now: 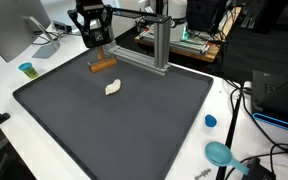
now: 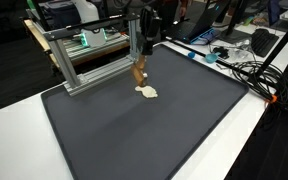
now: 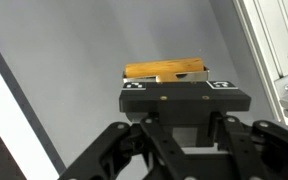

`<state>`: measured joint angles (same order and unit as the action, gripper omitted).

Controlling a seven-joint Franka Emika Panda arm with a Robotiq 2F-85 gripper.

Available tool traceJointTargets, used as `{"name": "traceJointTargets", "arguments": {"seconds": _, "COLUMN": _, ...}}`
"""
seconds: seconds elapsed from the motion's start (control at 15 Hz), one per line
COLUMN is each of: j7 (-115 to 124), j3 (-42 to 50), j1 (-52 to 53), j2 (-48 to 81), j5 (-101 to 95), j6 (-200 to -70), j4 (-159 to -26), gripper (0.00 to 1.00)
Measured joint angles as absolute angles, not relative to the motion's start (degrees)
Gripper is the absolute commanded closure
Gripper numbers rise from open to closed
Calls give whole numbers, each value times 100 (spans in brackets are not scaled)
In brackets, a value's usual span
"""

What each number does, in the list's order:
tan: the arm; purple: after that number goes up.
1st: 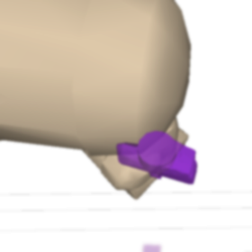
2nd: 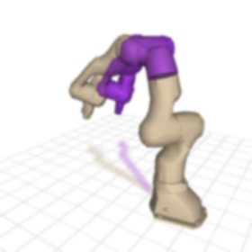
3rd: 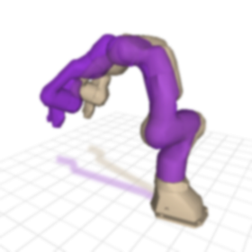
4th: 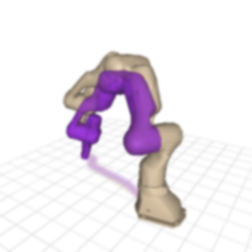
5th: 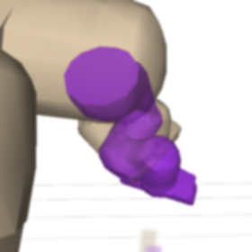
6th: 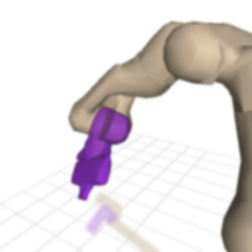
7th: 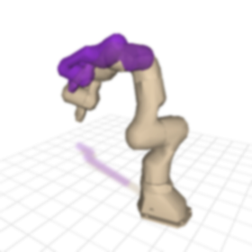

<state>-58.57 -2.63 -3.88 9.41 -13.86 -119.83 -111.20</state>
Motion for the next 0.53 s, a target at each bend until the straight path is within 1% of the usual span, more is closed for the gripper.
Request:
{"name": "traceJointTargets", "arguments": {"seconds": 0.2, "j7": -6795, "j3": -318, "j1": -348, "j2": 946, "j5": -1116, "j6": -12038, "j4": -11124, "gripper": 78}}
{"name": "traceJointTargets", "arguments": {"seconds": 0.27, "j7": -7159, "j3": -316, "j1": -362, "j2": 961, "j5": -981, "j6": -12044, "j4": -11123, "gripper": 53}}
{"name": "traceJointTargets", "arguments": {"seconds": 0.4, "j7": -7254, "j3": -247, "j1": -381, "j2": 1078, "j5": -903, "j6": -11923, "j4": -11083, "gripper": 53}}
{"name": "traceJointTargets", "arguments": {"seconds": 0.47, "j7": -7254, "j3": -218, "j1": -392, "j2": 1148, "j5": -903, "j6": -11911, "j4": -11067, "gripper": 78}}
{"name": "traceJointTargets", "arguments": {"seconds": 0.53, "j7": -7254, "j3": -205, "j1": -398, "j2": 1206, "j5": -903, "j6": -11911, "j4": -11055, "gripper": 78}}
